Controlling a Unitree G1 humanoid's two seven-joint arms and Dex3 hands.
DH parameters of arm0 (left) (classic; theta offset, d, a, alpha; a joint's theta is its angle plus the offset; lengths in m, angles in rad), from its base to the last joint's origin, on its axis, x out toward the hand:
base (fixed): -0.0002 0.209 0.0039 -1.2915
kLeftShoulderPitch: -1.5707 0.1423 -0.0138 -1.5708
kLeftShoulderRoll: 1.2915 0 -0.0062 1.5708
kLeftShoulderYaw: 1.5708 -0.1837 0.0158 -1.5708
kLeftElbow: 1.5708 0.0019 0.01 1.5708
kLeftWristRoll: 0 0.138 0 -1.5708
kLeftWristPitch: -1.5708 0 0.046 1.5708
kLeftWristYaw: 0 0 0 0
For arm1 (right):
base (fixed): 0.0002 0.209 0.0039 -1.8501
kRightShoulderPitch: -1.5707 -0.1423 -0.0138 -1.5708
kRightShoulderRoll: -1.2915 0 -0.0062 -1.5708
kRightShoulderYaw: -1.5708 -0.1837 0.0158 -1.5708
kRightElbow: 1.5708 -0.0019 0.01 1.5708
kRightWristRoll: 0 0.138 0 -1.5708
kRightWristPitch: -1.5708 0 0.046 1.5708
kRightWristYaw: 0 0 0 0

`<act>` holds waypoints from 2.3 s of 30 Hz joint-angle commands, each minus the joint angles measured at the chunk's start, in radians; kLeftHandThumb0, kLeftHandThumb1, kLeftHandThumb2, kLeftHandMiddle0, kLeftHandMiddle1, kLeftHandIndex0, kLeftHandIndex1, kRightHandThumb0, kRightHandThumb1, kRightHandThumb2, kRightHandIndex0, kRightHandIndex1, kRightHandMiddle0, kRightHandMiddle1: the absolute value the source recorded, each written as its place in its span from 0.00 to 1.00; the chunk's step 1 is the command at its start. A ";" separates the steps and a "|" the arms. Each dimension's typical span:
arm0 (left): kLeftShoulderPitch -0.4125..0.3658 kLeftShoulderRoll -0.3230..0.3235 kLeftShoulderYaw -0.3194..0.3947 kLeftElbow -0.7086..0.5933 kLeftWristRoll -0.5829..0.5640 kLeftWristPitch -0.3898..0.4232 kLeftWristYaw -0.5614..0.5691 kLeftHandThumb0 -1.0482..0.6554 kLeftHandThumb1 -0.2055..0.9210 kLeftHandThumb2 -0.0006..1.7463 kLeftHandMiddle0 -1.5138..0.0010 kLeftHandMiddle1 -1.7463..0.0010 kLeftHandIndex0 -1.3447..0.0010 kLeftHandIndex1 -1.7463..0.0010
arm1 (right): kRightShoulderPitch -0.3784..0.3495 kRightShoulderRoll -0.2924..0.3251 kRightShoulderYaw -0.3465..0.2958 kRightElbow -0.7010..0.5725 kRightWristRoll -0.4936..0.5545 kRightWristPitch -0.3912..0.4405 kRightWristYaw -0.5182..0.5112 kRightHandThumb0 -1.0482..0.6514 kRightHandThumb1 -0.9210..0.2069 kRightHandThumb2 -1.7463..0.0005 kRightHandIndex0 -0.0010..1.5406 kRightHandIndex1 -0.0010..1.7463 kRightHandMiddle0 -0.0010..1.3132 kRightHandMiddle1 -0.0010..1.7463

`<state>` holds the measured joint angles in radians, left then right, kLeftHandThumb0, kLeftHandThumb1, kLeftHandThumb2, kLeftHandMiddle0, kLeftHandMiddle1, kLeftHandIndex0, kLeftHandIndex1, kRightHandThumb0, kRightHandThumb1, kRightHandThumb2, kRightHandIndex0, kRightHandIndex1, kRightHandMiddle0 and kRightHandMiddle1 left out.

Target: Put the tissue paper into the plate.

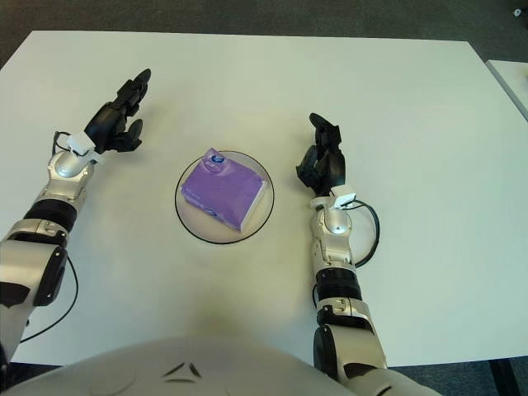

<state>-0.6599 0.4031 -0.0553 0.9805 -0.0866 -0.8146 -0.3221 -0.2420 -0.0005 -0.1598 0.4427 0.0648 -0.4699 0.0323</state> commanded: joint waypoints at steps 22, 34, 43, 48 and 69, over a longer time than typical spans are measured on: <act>0.350 -0.232 0.078 -0.389 0.114 0.283 0.370 0.09 1.00 0.65 0.98 1.00 1.00 0.88 | 0.138 0.036 0.007 0.166 -0.009 0.025 -0.045 0.33 0.00 0.45 0.22 0.02 0.00 0.41; 0.489 -0.282 0.076 -0.405 0.189 0.228 0.464 0.09 1.00 0.64 0.98 1.00 1.00 0.86 | 0.133 0.033 0.015 0.154 -0.009 0.018 -0.062 0.33 0.00 0.44 0.22 0.02 0.00 0.41; 0.579 -0.326 0.050 -0.431 0.223 0.234 0.499 0.10 1.00 0.63 0.96 0.99 1.00 0.85 | 0.132 0.033 0.022 0.143 -0.011 0.013 -0.064 0.33 0.00 0.44 0.23 0.02 0.00 0.42; 0.608 -0.330 0.044 -0.440 0.222 0.241 0.492 0.10 1.00 0.62 0.96 0.99 1.00 0.85 | 0.137 0.031 0.024 0.131 -0.011 0.007 -0.063 0.34 0.00 0.44 0.23 0.02 0.00 0.42; 0.629 -0.311 0.048 -0.420 0.229 0.228 0.495 0.13 1.00 0.58 0.94 0.99 1.00 0.85 | 0.156 0.030 0.033 0.099 -0.009 0.001 -0.061 0.35 0.00 0.44 0.23 0.02 0.00 0.41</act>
<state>-0.2294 0.1309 0.0219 0.4297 0.1065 -0.5771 0.1592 -0.2484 -0.0005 -0.1280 0.4529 0.0545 -0.4924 -0.0237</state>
